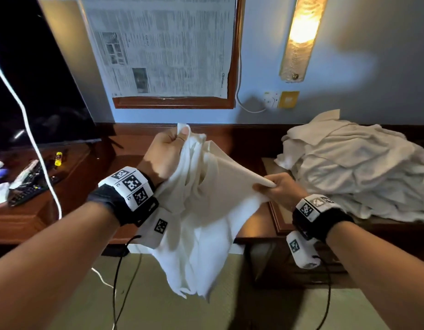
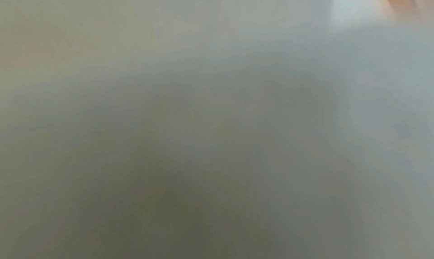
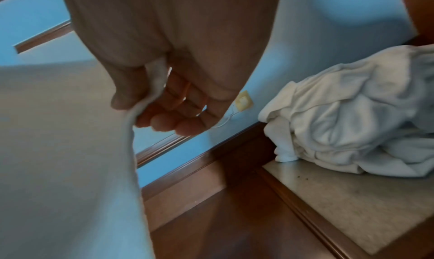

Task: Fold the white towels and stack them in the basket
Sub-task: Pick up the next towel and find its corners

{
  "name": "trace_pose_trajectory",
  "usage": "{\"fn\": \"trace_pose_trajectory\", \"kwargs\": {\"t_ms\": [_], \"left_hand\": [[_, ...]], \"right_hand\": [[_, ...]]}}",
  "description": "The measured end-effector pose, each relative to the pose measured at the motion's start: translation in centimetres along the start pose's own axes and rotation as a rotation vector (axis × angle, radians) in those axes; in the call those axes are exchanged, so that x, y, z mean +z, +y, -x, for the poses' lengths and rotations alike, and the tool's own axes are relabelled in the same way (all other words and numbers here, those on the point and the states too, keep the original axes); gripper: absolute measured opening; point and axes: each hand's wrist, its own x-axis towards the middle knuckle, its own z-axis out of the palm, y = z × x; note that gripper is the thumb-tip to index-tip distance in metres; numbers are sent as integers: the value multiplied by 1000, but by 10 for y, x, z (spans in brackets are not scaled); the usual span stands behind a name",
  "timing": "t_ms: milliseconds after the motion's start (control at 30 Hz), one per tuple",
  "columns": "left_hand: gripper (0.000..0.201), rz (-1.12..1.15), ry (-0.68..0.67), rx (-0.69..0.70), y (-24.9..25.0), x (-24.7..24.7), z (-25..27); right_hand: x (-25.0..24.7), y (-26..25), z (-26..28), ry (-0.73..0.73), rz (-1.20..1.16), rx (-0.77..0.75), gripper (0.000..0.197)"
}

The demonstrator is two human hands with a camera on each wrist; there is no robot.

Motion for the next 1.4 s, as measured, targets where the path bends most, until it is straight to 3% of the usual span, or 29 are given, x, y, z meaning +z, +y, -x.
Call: {"fn": "trace_pose_trajectory", "kwargs": {"t_ms": [33,133,233,367,433,533,633,867,1100,1400], "left_hand": [[36,-13,-7,7,-1,2,0],[36,-77,17,37,0,-2,-2],[42,-221,-35,119,-5,-19,-9],[48,-451,-587,74,25,-44,-9],[34,-621,-721,87,55,-56,-9],[26,-616,-516,204,90,-78,-13],[32,-526,-293,389,110,-92,-15],[21,-197,-134,637,137,-84,-5],[15,41,-167,738,156,-75,-9],[13,171,-195,717,153,-66,-21]], "right_hand": [[-3,4,-3,50,-52,20,45],[-19,-2,-8,220,-175,63,17],[-33,-24,-16,315,-109,-52,10],[-38,-95,-27,351,-43,-336,23],[-39,-135,-28,338,-11,-511,24],[-35,-186,-24,252,-88,-541,26],[-20,-228,-14,165,-133,-612,20],[-19,-298,3,68,-137,-794,9],[-26,-328,17,18,-143,-890,15],[-22,-325,15,37,-214,-824,10]]}}
